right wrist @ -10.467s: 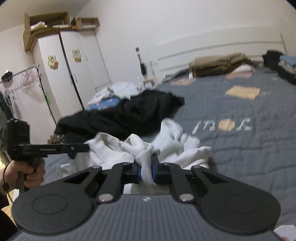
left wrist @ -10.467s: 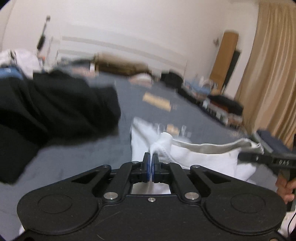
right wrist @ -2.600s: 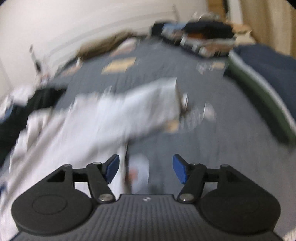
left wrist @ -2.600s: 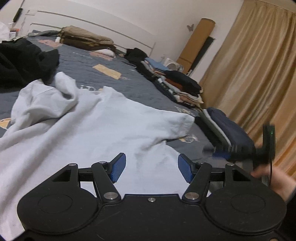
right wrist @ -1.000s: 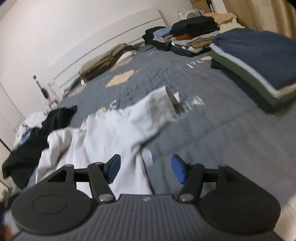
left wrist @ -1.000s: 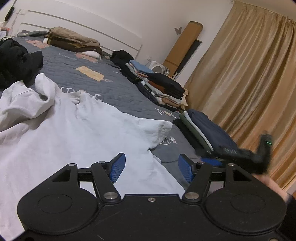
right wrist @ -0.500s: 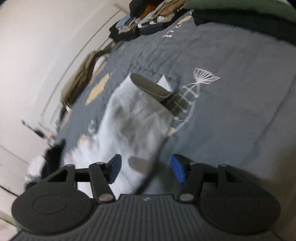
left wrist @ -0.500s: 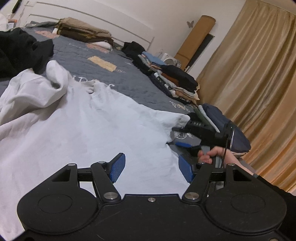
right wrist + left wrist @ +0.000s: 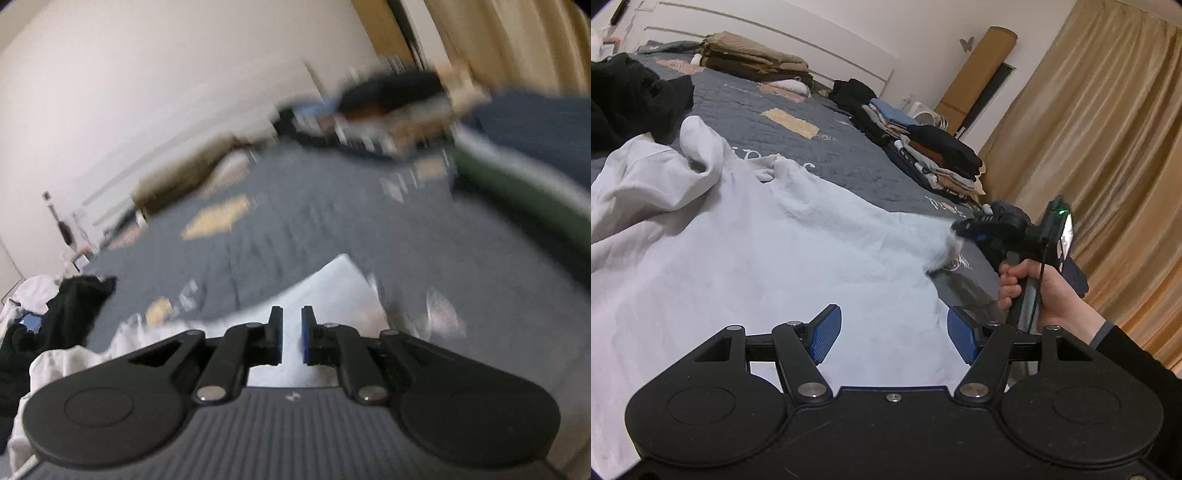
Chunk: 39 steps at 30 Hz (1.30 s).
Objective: Fold clothes
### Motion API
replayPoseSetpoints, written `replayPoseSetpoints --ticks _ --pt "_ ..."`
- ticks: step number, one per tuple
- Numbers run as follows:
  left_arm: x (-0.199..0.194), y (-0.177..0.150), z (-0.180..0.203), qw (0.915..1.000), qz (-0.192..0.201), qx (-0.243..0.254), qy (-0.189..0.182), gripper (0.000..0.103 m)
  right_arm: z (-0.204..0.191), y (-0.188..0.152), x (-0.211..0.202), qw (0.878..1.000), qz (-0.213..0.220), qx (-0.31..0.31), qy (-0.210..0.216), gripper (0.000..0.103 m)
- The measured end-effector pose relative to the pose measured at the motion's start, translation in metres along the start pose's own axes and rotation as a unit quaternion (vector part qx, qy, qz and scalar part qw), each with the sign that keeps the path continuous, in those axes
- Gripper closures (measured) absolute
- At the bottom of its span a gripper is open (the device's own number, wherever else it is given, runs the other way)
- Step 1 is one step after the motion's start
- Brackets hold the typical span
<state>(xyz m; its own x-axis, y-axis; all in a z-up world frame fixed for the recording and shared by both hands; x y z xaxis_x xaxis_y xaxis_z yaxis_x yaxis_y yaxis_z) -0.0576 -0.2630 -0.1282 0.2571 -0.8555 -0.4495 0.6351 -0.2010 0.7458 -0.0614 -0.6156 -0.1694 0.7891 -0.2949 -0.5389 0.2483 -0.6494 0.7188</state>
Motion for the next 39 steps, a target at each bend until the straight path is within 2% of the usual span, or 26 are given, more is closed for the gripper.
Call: replayPoseSetpoints --ticks 2,4,12,15,17,18,20,23,25,27,29,31,33,37,39 --pt "0.000 0.001 0.001 1.0000 0.001 -0.002 -0.002 0.040 0.007 -0.010 0.002 0.998 -0.059 0.010 0.017 0.094" --pt "0.000 0.002 0.002 1.0000 0.001 -0.004 -0.004 0.040 0.005 -0.019 -0.008 0.995 -0.089 -0.021 0.027 0.094" --pt "0.008 -0.003 0.017 0.9998 -0.006 0.012 -0.018 0.040 -0.026 -0.080 -0.039 0.974 -0.165 -0.137 0.074 0.091" --pt "0.012 -0.007 0.021 0.9996 -0.010 0.017 -0.017 0.040 -0.029 -0.093 -0.032 0.972 -0.173 -0.143 0.070 0.092" --pt "0.014 -0.008 0.022 0.9996 -0.011 0.022 -0.015 0.040 -0.021 -0.090 -0.032 0.976 -0.170 -0.120 0.062 0.099" --pt "0.015 -0.009 0.022 0.9996 -0.012 0.023 -0.014 0.040 -0.016 -0.087 -0.034 0.979 -0.169 -0.089 0.067 0.101" --pt "0.017 -0.010 0.020 0.9996 -0.013 0.022 -0.010 0.040 -0.003 -0.071 -0.047 0.984 -0.151 -0.009 0.097 0.102" --pt "0.018 -0.009 0.016 0.9998 -0.013 0.017 -0.004 0.040 0.007 -0.050 -0.071 0.985 -0.117 0.039 0.123 0.102" --pt "0.019 -0.009 0.015 0.9998 -0.014 0.016 -0.004 0.040 0.008 -0.052 -0.075 0.986 -0.127 0.011 0.108 0.102" --pt "0.020 -0.009 0.016 0.9997 -0.015 0.016 -0.004 0.040 0.012 -0.067 -0.066 0.985 -0.155 -0.028 0.065 0.102" --pt "0.020 -0.010 0.017 0.9996 -0.017 0.020 -0.004 0.040 0.019 -0.091 -0.048 0.974 -0.220 -0.048 0.033 0.103" --pt "0.020 -0.010 0.018 0.9996 -0.018 0.024 -0.003 0.040 0.020 -0.090 -0.048 0.974 -0.217 -0.049 0.032 0.103" --pt "0.020 -0.009 0.016 0.9996 -0.016 0.021 0.000 0.040 0.018 -0.079 -0.052 0.976 -0.209 -0.045 0.031 0.098" --pt "0.018 -0.005 0.010 0.9998 -0.008 0.013 0.010 0.038 0.000 -0.049 -0.071 0.988 -0.138 -0.027 0.057 0.094" --pt "0.015 -0.002 0.006 0.9997 0.001 0.011 0.022 0.038 -0.014 -0.037 -0.078 0.991 -0.109 -0.012 0.079 0.079"
Point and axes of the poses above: each gripper's, at about its wrist camera, not at the fingertips, and x roughly the way its jaws point, z to its right, y to its top, the point moved 7 cm from there along x, roughly the way its jaws point, and after that the axes turned 1 degree about -x, right-handed, at the moved point
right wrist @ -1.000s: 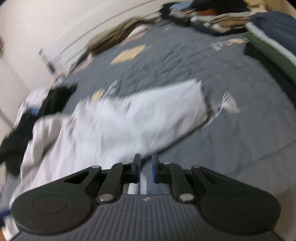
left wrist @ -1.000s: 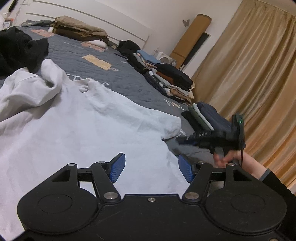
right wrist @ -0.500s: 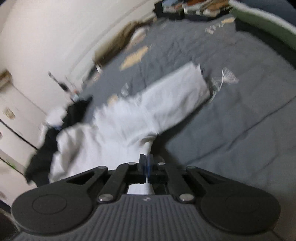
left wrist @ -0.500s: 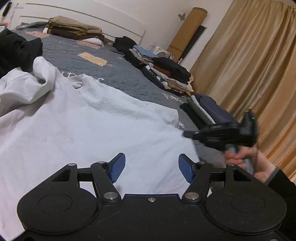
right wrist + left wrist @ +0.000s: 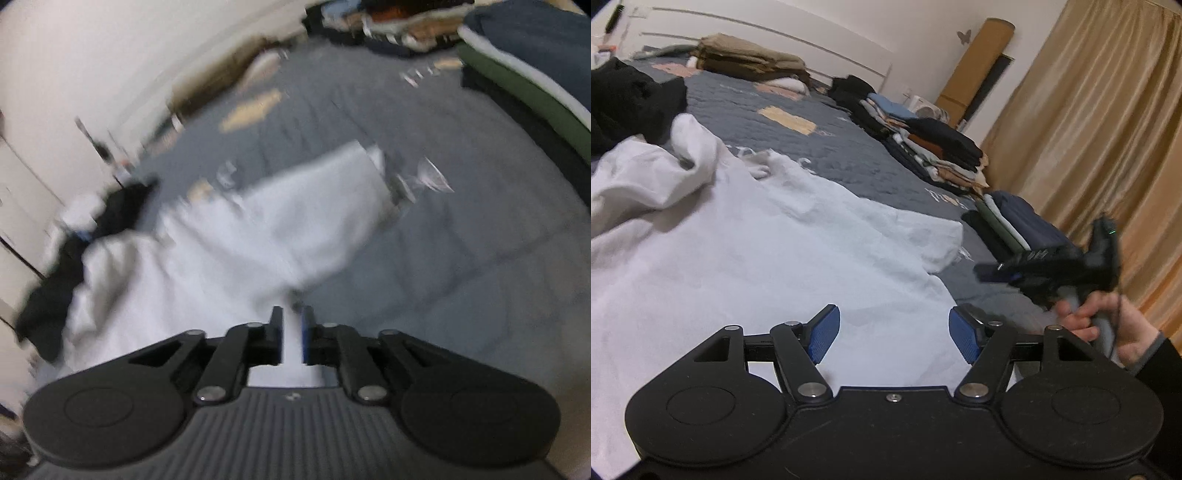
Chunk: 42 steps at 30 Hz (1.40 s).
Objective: Fold clothes
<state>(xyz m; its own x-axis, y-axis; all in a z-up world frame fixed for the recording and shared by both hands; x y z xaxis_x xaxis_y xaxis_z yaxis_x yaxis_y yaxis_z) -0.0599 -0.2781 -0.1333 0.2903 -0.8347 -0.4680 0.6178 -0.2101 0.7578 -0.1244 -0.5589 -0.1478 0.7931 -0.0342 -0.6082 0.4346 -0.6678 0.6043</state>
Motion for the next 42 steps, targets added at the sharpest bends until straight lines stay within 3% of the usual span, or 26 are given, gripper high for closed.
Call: replayPoseSetpoints --ticks 1,3,11,14,17,22,28,35,38,40,42 --pt "-0.002 0.002 -0.002 1.0000 0.005 -0.002 0.006 0.038 -0.010 0.002 -0.001 1.000 0.012 -0.006 0.009 0.074" --pt "-0.007 0.008 -0.010 0.9996 0.018 -0.008 0.022 0.038 -0.032 0.006 -0.001 0.999 0.035 -0.021 0.025 0.055" --pt "-0.047 0.043 -0.057 0.9871 0.081 0.022 0.136 0.038 -0.107 0.000 0.038 0.996 0.026 -0.033 0.076 0.051" --pt "-0.063 0.058 -0.097 0.9828 0.096 -0.036 0.153 0.038 -0.127 -0.004 0.049 0.994 0.015 -0.030 0.101 0.050" --pt "-0.078 0.070 -0.146 0.9733 0.109 -0.107 0.171 0.038 -0.143 -0.009 0.059 0.993 0.009 -0.026 0.111 0.050" --pt "-0.085 0.082 -0.220 0.9578 0.104 -0.161 0.214 0.041 -0.173 -0.015 0.074 0.988 0.002 -0.022 0.150 0.050" --pt "-0.057 0.082 -0.264 0.9588 0.064 -0.206 0.185 0.058 -0.219 -0.026 0.083 0.978 -0.010 -0.047 0.202 0.049" --pt "-0.025 0.074 -0.300 0.9487 0.021 -0.274 0.156 0.058 -0.257 -0.045 0.083 0.967 -0.028 -0.094 0.236 0.049" --pt "-0.016 0.074 -0.303 0.9513 0.020 -0.267 0.154 0.058 -0.261 -0.050 0.087 0.967 -0.038 -0.098 0.233 0.048" --pt "-0.010 0.075 -0.302 0.9548 0.016 -0.249 0.161 0.091 -0.261 -0.052 0.088 0.967 -0.041 -0.096 0.231 0.048" --pt "-0.012 0.076 -0.299 0.9561 0.023 -0.235 0.173 0.090 -0.259 -0.052 0.088 0.968 -0.043 -0.095 0.230 0.048"
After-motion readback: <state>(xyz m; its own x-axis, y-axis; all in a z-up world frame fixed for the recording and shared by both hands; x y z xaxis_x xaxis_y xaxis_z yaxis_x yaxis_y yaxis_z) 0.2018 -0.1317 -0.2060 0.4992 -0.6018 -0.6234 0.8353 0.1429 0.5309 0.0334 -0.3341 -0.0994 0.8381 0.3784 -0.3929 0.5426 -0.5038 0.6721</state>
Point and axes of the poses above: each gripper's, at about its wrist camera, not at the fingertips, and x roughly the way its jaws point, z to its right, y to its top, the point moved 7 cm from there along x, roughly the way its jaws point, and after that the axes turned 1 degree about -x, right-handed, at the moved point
